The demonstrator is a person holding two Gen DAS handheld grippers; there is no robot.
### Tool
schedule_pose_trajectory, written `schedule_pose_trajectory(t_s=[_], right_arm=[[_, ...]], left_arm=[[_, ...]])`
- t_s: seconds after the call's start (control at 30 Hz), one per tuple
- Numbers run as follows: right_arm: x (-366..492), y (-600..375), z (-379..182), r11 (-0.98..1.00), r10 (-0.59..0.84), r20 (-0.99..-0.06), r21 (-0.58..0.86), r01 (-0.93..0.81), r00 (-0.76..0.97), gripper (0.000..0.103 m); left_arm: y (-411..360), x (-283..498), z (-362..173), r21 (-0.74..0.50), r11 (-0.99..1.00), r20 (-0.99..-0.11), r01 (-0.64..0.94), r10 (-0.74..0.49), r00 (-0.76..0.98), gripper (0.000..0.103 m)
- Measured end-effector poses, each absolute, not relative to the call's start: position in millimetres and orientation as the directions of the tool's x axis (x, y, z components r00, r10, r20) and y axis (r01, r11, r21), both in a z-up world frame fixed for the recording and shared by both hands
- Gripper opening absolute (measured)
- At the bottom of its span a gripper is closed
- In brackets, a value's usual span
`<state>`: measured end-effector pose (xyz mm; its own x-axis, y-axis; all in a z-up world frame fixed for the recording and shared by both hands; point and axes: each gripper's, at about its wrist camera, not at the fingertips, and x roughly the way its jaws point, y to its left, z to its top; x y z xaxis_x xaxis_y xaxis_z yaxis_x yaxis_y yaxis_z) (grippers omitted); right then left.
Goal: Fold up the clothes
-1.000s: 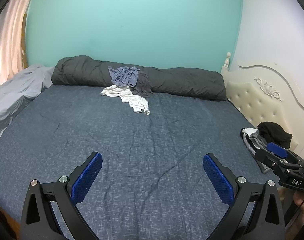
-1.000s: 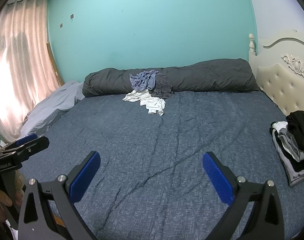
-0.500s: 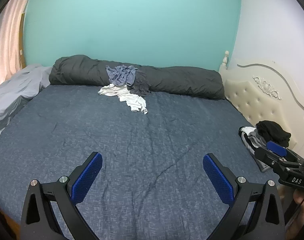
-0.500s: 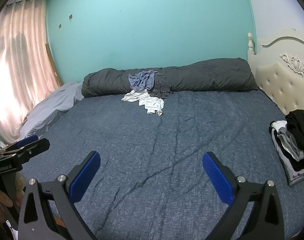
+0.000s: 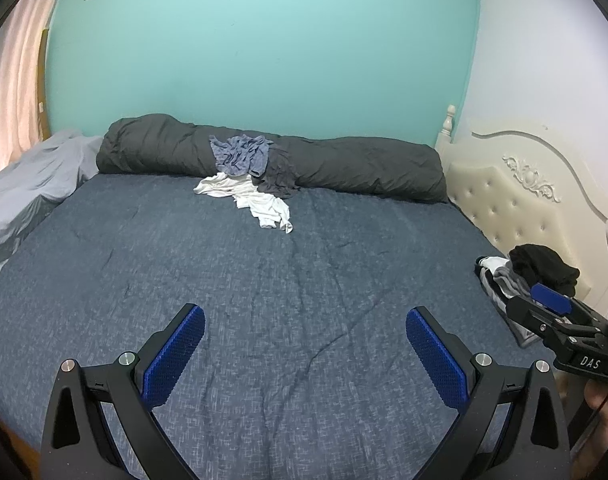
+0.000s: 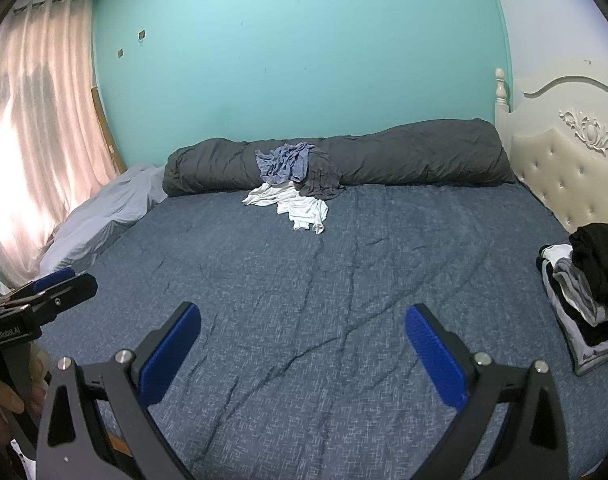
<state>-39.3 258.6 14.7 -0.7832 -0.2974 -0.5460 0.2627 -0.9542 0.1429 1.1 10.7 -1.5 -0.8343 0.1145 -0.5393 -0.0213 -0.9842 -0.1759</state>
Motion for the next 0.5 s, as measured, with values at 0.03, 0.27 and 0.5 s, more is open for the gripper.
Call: schedule_pose_trajectory(t_s=[0.03, 0.27, 0.5], right_arm=[[-39.5, 258.5, 15.2, -0.954, -0.297, -0.546, 0.142, 0.263, -0.784, 0.103], [-41.1, 259.9, 16.9, -0.956, -0.291, -0.544, 0.138, 0.258, -0.787, 0.103], [-42.5, 261.3, 14.3, -0.956, -0.291, -0.547, 0.143, 0.255, -0.785, 0.103]], left_arm=[[10.5, 0.4, -0.8, -0.175, -0.984, -0.540, -0.022, 0.115, -0.834, 0.103], [10.0, -1.9, 2.0, -0.177, -0.984, -0.539, -0.026, 0.119, -0.834, 0.103], [14.6, -3.8, 4.6, -0.177, -0.984, -0.536, -0.033, 0.125, -0.835, 0.103]])
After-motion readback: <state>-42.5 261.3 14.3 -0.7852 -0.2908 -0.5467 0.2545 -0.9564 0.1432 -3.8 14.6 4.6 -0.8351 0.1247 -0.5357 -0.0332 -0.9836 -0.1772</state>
